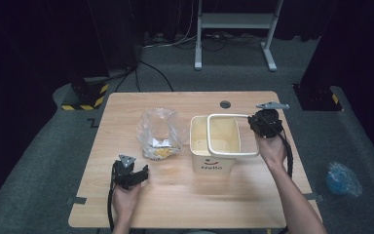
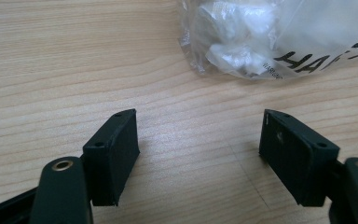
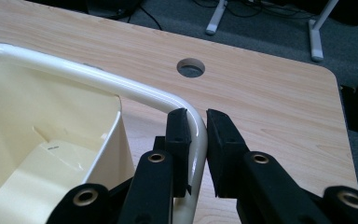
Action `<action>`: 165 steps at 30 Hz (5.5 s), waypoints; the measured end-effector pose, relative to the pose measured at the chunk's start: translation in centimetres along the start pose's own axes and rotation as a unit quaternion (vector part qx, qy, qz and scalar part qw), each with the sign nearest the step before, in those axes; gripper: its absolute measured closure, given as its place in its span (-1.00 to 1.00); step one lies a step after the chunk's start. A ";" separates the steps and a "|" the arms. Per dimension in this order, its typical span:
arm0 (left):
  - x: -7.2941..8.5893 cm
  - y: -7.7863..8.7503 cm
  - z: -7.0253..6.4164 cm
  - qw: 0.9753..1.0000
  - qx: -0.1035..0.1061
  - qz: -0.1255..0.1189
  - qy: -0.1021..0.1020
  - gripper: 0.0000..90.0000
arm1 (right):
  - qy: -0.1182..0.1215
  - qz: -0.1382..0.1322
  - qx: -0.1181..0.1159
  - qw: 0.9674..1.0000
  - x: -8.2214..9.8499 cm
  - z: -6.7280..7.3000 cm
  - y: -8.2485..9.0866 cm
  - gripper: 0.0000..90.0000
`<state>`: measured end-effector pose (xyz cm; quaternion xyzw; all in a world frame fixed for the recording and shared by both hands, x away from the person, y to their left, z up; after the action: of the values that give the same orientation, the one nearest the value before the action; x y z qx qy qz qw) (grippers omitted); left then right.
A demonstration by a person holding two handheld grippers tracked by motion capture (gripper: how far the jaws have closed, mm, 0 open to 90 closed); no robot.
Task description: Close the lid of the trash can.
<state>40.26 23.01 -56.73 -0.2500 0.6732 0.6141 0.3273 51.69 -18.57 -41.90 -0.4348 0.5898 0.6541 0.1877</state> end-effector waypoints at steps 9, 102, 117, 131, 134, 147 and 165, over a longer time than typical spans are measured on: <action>0.0 0.0 0.0 1.000 0.000 0.000 0.000 -0.37 | 0.004 0.000 -0.003 1.000 -0.3 0.6 -0.2 0.77; 0.0 0.0 0.0 1.000 0.000 0.000 0.001 -0.37 | 0.011 0.010 0.012 1.000 -1.5 4.4 -1.5 0.76; 0.0 0.0 0.0 1.000 0.000 0.000 0.001 -0.37 | 0.015 0.013 0.012 1.000 -1.4 5.0 -1.8 0.76; 0.0 0.0 0.0 1.000 0.000 0.000 0.001 -0.37 | 0.014 0.014 0.016 1.000 -1.4 5.1 -1.8 0.75; 0.0 0.0 0.0 1.000 0.000 0.000 0.000 -0.37 | 0.015 0.013 0.016 1.000 -1.3 5.0 -1.8 0.75; 0.0 0.0 0.0 1.000 0.000 0.001 0.000 -0.37 | 0.017 0.016 0.019 1.000 -1.4 5.1 -1.8 0.75; 0.0 0.0 0.0 1.000 0.000 0.001 0.000 -0.37 | 0.020 0.016 0.017 1.000 -1.4 5.3 -2.0 0.62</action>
<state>40.26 23.02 -56.73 -0.2496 0.6733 0.6144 0.3271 52.11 -12.83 -42.38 -0.4347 0.6115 0.6383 0.1725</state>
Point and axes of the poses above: each handheld gripper's, and its own axes: y roughly backward along the jaws, x roughly out of its underside, z roughly to its left, the point moved 6 cm from there along -y, roughly forward along the jaws, and after that the axes turned 2 degrees about y, right-handed, at the moved point
